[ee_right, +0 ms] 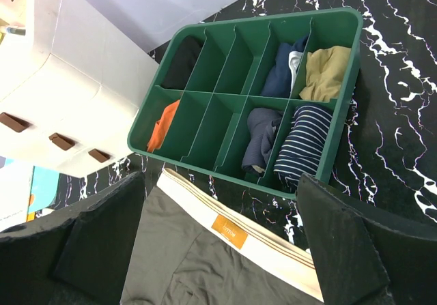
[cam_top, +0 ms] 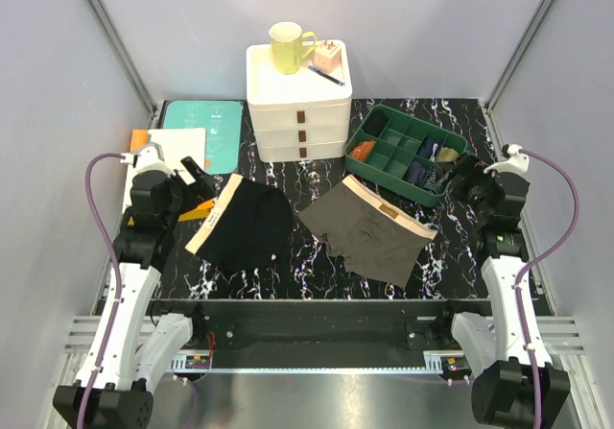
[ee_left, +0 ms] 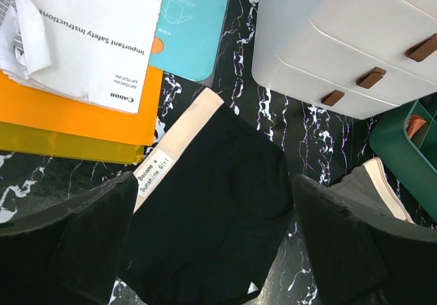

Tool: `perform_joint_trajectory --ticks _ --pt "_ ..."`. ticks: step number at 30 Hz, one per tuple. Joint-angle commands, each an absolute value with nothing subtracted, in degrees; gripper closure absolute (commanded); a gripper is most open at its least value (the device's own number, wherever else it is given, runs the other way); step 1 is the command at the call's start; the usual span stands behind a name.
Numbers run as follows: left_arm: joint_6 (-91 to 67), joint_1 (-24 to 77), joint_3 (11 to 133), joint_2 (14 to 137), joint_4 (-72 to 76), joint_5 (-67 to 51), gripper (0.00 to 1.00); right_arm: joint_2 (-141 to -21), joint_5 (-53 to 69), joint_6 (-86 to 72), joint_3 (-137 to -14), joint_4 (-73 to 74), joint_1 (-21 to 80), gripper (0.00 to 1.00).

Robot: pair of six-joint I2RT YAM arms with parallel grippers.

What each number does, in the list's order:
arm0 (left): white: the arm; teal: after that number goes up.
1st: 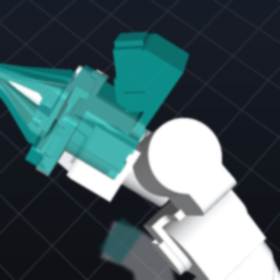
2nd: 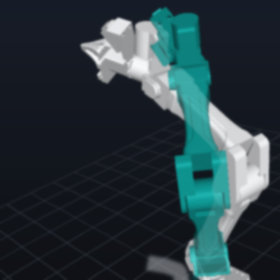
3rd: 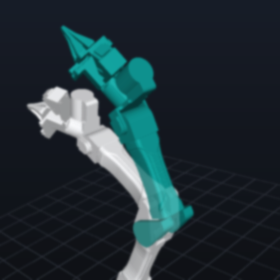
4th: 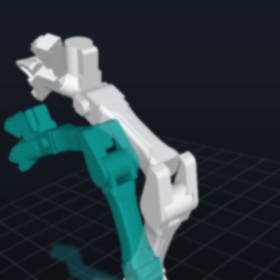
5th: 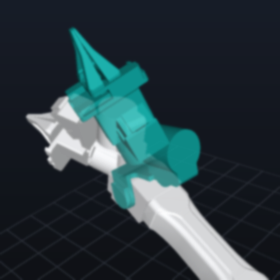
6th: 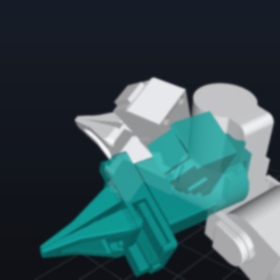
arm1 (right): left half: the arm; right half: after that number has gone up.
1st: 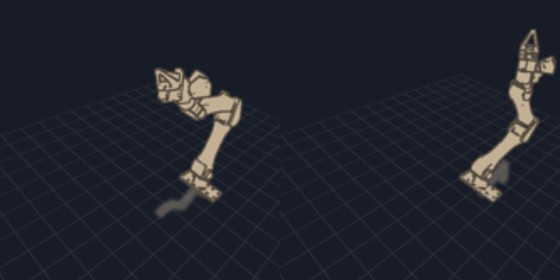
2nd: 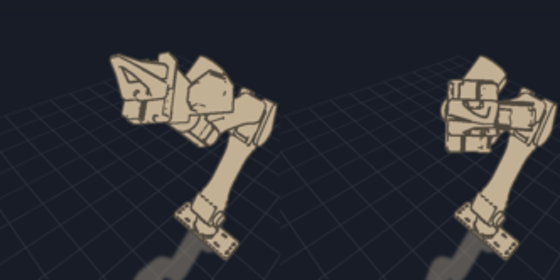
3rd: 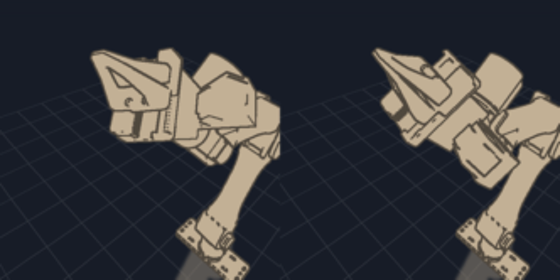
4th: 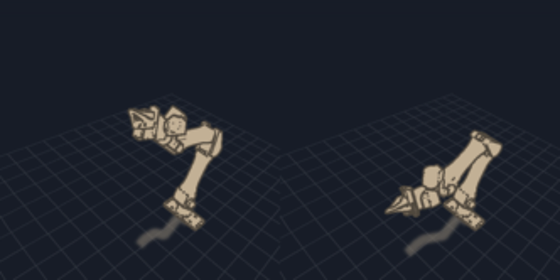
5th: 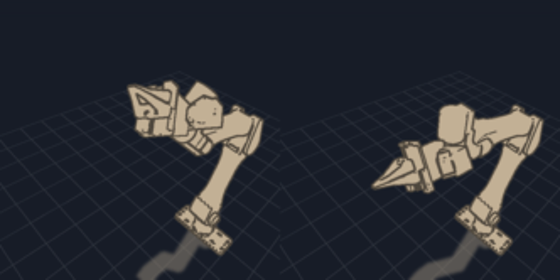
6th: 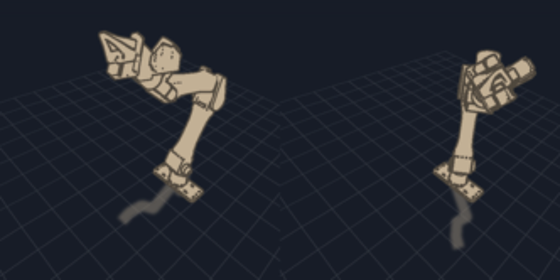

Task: Roll the underwear
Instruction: Move the underwear to the center of the board.

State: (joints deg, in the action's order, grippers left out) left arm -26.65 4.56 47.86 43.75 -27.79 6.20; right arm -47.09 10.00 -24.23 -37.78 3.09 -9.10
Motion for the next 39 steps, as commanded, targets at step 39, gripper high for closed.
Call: perform_joint_trajectory --ticks 39 --pt "-39.29 33.48 24.95 68.90 11.33 0.88 0.02 -61.17 13.18 -26.10 -40.43 -2.99 7.64 0.00"
